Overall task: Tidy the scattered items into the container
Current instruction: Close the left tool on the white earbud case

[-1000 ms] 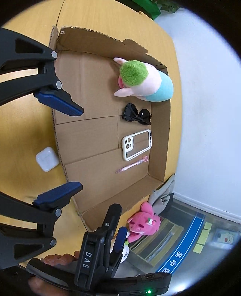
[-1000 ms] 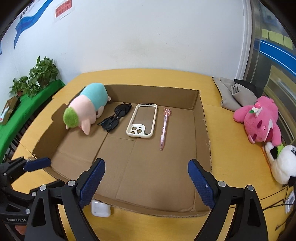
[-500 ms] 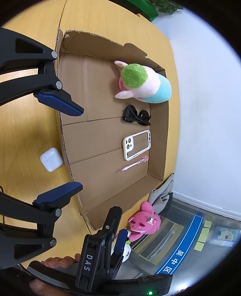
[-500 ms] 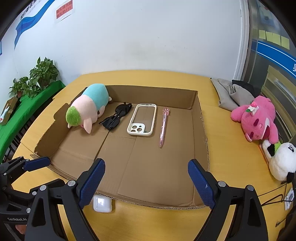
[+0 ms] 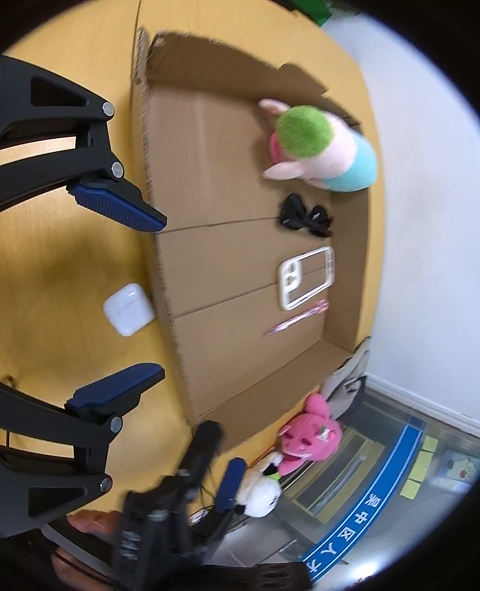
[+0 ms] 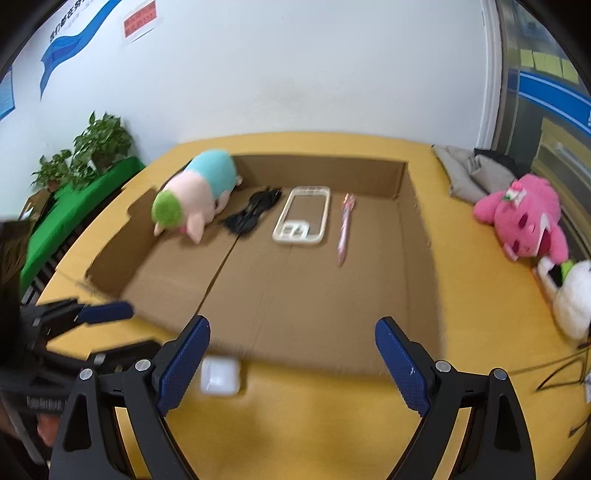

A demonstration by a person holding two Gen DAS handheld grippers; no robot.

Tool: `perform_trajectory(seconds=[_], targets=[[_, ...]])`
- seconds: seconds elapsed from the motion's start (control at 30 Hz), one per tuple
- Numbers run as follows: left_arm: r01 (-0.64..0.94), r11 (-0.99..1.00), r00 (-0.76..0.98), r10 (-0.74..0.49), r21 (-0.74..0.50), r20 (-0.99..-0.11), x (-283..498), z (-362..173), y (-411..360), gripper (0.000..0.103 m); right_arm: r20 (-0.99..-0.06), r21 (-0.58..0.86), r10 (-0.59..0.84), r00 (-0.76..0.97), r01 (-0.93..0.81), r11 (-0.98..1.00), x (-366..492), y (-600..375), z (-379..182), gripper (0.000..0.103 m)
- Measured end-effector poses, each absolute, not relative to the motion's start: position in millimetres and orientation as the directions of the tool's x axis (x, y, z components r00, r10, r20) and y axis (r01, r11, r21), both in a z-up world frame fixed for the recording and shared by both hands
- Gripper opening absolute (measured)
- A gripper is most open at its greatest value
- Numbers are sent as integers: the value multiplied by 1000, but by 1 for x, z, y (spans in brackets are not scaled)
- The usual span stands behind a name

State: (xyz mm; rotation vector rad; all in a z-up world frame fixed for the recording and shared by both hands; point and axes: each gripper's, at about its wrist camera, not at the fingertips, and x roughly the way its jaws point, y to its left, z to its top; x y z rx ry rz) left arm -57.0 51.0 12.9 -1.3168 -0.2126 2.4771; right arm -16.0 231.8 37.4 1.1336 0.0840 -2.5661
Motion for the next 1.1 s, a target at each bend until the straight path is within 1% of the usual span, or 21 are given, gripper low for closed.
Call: perform_trajectory(seconds=[0.13, 0.27, 0.47, 0.53, 0.6, 0.7, 0.73, 0.77, 0.83, 0.9, 0.93, 0.97, 1.0, 1.07, 1.1], targets=[[-204, -923, -459, 384, -325, -801, -58, -6, 51, 73, -755, 138, -345, -557, 380, -915, 5, 225, 2, 94], [-183, -905, -385, 426, -385, -819, -64, -26, 51, 73, -776, 207, -398, -490, 397, -894, 8, 214, -28, 94], [-146, -854, -313, 518, -499, -796, -74, -48, 49, 73, -773, 223, -424, -472, 424, -878, 1, 191, -39, 94], [-131, -848, -294, 528, -514, -797, -77, -56, 49, 73, -784, 211, -419, -458, 438, -874, -1, 181, -46, 91], [-123, -829, -275, 557, -546, -784, -80, -62, 48, 71, -795, 202, -409, -448, 441, -875, -4, 177, -53, 86], [-114, -813, -261, 579, -571, -772, -83, -67, 48, 70, -813, 183, -386, -437, 438, -880, -8, 174, -61, 80], [-110, -809, -257, 585, -578, -770, -84, -69, 48, 67, -815, 186, -385, -433, 434, -882, -10, 174, -64, 80], [-107, -805, -256, 589, -583, -767, -85, -70, 47, 65, -818, 185, -382, -430, 432, -883, -11, 175, -66, 78], [-100, -796, -249, 601, -598, -759, -86, -71, 48, 56, -817, 167, -369, -442, 431, -887, -13, 175, -67, 71], [-97, -790, -239, 609, -606, -756, -87, -73, 49, 50, -814, 172, -377, -442, 435, -884, -15, 175, -67, 60], [-97, -787, -232, 613, -609, -755, -87, -73, 50, 47, -816, 166, -373, -443, 438, -884, -16, 174, -67, 57], [-96, -784, -225, 617, -613, -754, -88, -74, 51, 45, -819, 149, -361, -446, 442, -885, -16, 172, -66, 50], [-92, -782, -220, 620, -616, -753, -88, -75, 51, 40, -823, 128, -347, -449, 448, -885, -15, 170, -66, 48], [-81, -785, -221, 615, -615, -757, -88, -76, 49, 36, -827, 112, -333, -453, 449, -887, -13, 168, -67, 48], [-74, -789, -220, 609, -610, -762, -88, -77, 48, 29, -827, 111, -332, -454, 447, -888, -12, 169, -67, 48]])
